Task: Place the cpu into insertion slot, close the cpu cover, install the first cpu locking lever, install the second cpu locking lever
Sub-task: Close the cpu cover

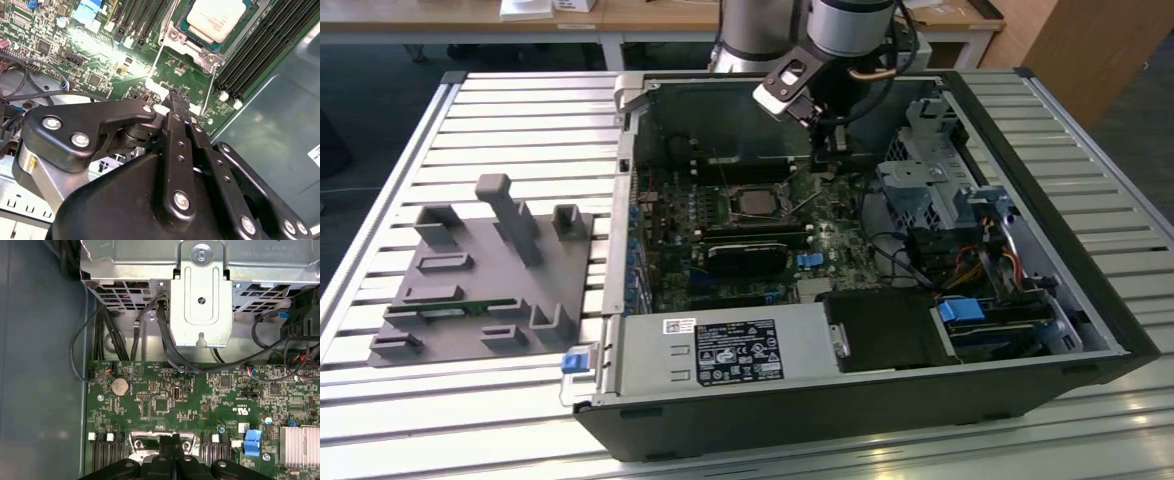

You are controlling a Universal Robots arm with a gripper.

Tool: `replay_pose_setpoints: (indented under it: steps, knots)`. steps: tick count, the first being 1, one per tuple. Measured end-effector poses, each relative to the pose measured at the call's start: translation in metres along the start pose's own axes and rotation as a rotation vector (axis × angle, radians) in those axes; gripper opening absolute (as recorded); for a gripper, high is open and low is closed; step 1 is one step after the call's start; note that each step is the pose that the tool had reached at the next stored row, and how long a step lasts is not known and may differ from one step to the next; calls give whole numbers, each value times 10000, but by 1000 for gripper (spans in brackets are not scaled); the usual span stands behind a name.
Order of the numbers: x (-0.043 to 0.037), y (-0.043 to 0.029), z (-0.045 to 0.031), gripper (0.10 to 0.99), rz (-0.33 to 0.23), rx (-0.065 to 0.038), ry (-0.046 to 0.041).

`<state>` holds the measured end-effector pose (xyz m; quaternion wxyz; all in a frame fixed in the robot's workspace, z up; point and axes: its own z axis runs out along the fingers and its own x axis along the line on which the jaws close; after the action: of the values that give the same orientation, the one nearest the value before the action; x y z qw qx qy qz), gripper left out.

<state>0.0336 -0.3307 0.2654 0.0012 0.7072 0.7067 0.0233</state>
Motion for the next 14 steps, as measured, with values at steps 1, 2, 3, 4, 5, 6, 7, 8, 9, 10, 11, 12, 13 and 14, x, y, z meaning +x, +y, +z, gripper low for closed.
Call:
replay_pose_setpoints:
  steps: [1, 2, 3, 4, 5, 6, 7, 8, 9, 10, 11, 12, 13, 14]
  knots:
    - [1, 9, 2, 106, 0, 7, 0]
    - [1, 19, 2, 106, 0, 15, -1]
    - [2, 32, 5, 106, 1, 23, 1]
    - [3, 47, 8, 106, 0, 30, 2]
    - [4, 63, 11, 106, 1, 37, 2]
    - [7, 81, 14, 106, 1, 46, 1]
    - [9, 101, 18, 106, 2, 56, 2]
    - [12, 122, 23, 106, 2, 67, 0]
    - [15, 140, 29, 106, 3, 78, 1]
    - [18, 155, 36, 106, 2, 90, 2]
    - [20, 166, 42, 106, 2, 99, 0]
    - [21, 173, 48, 106, 2, 104, 1]
    - [22, 181, 53, 106, 3, 110, 1]
    - [22, 189, 57, 106, 3, 118, 0]
